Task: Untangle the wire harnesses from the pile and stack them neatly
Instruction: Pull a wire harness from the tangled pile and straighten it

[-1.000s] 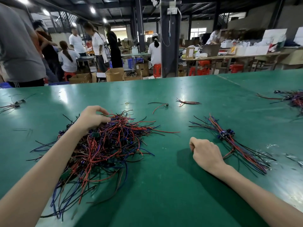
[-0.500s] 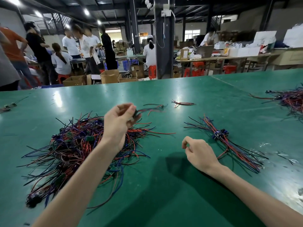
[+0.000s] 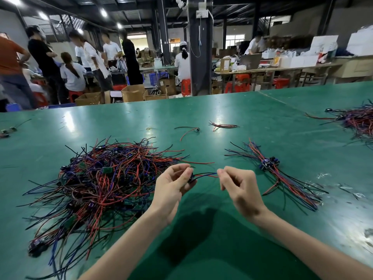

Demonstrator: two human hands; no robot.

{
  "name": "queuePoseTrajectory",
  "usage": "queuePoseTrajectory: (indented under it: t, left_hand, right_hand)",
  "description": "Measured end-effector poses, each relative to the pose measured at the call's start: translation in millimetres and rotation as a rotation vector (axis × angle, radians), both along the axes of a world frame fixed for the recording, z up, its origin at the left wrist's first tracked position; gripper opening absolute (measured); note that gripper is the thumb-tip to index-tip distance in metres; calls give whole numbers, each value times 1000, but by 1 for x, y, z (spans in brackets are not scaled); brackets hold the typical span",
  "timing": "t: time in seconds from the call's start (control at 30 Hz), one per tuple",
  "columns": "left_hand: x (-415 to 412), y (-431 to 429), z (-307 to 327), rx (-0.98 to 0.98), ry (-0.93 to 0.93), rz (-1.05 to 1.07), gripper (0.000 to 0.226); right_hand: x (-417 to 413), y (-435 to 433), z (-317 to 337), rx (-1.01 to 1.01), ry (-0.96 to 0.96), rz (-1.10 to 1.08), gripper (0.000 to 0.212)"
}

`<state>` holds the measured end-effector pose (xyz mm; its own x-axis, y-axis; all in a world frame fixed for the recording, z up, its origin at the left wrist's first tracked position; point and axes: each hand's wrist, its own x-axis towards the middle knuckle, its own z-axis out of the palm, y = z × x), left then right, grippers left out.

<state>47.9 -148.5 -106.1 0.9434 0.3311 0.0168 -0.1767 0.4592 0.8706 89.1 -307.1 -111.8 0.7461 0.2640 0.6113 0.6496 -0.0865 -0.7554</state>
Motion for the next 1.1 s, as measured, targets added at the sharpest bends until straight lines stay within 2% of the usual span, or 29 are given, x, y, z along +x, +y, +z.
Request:
queuePoseTrajectory:
  t: [0.07,0.17,0.3,0.47,0.57,0.73,0.8,0.97,1.1]
  left_hand:
    - [-1,2,0,-35,3,0,9]
    - [-2,4,2,-87,12,-15,19]
    - [-5,6,1,-141,22,-26,27]
    - [-5,4,1,-192,23,-39,28]
    - [-5,3,2,-175,42,-56,29]
    - [-8,2,2,-190,76,-63,23]
    - [-8,2,4,-237,67,-70,27]
    - [-10,3,5,-356,96,-46,13]
    - [-11,5,6,-371,135,-35,13]
  right_hand:
    - [-3,0,5,11,-159,-115,32]
    - [-3,4,7,-194,-318,-170,6]
    - [-7,11,-5,-444,-415,-109,9]
    - [-15,12,-4,-402,-461,-194,16]
    - [-14,12,-2,-488,-481,-272,24]
    - [-15,13,-1,-573,-495,-205,10]
    - [-16,13,-2,-541,-392,-92,8]
    - [-20,17,-4,-353,66,170,11]
    - [-17,19,0,-129,458,406,7]
